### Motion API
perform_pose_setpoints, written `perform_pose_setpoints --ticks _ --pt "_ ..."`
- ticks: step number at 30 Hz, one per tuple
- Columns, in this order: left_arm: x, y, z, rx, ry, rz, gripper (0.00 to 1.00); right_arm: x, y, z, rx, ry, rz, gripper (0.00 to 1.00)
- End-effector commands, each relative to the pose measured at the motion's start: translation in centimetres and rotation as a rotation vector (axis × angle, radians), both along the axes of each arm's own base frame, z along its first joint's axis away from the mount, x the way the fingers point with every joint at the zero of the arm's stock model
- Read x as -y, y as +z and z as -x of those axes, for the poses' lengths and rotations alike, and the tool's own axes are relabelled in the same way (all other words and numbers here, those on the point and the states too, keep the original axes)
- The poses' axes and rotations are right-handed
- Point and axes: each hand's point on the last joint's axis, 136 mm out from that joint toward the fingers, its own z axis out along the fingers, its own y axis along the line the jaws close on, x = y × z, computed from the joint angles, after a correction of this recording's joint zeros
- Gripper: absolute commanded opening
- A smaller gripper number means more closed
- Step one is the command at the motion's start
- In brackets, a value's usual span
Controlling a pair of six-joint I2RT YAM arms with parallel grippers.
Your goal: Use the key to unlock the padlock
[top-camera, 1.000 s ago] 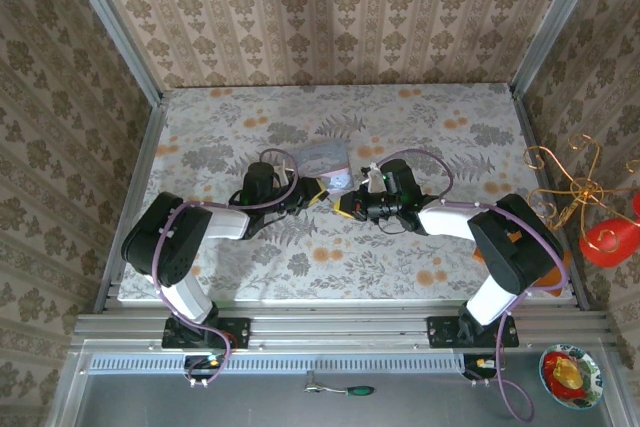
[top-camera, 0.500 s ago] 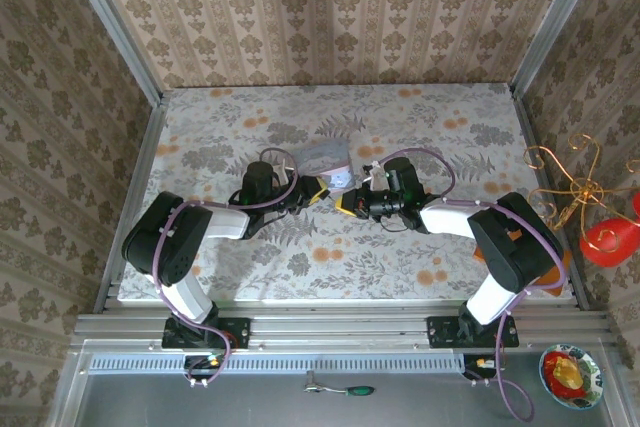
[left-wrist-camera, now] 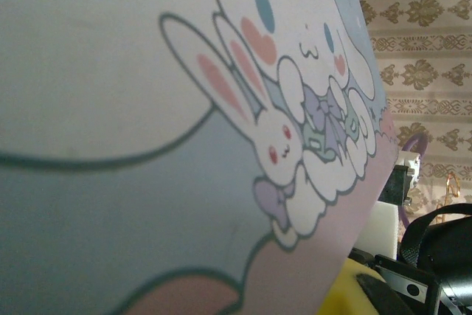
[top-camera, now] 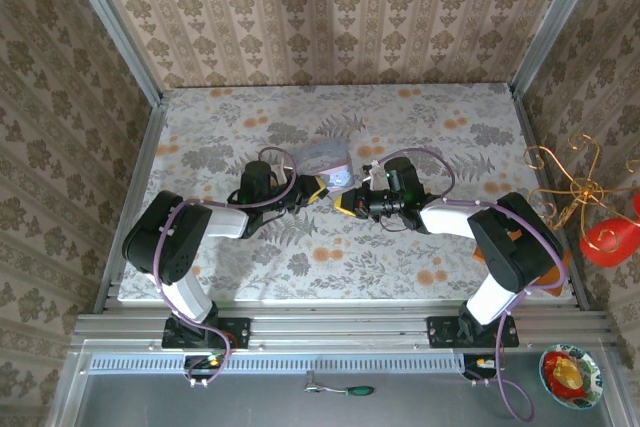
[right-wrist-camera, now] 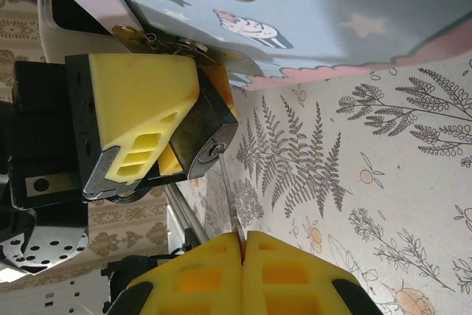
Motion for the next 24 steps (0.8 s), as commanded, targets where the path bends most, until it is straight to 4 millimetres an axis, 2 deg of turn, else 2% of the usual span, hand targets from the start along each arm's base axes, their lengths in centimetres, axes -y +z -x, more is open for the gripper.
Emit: perform_pose_setpoints --ticks 1,17,22,24 --pt "0.3 2.2 -0.5 0.058 -0.018 0.053 0.03 -0.2 1.1 0.1 0.026 0.022 -0.034 0.00" --pt "1.0 2.4 0.1 0.047 -0.044 0.074 0.03 -0.6 1.8 -0.5 0.043 0.027 -0.050 0.00" --pt "1.3 3.2 0.3 0.045 -0.053 0.109 0.03 -0.6 1.5 -0.6 0.036 0.021 -0.048 0.00" --pt "1.6 4.3 0.4 0.048 -0.056 0.152 0.03 -0.7 1.6 -0.7 0.034 0.019 -0.053 0.00"
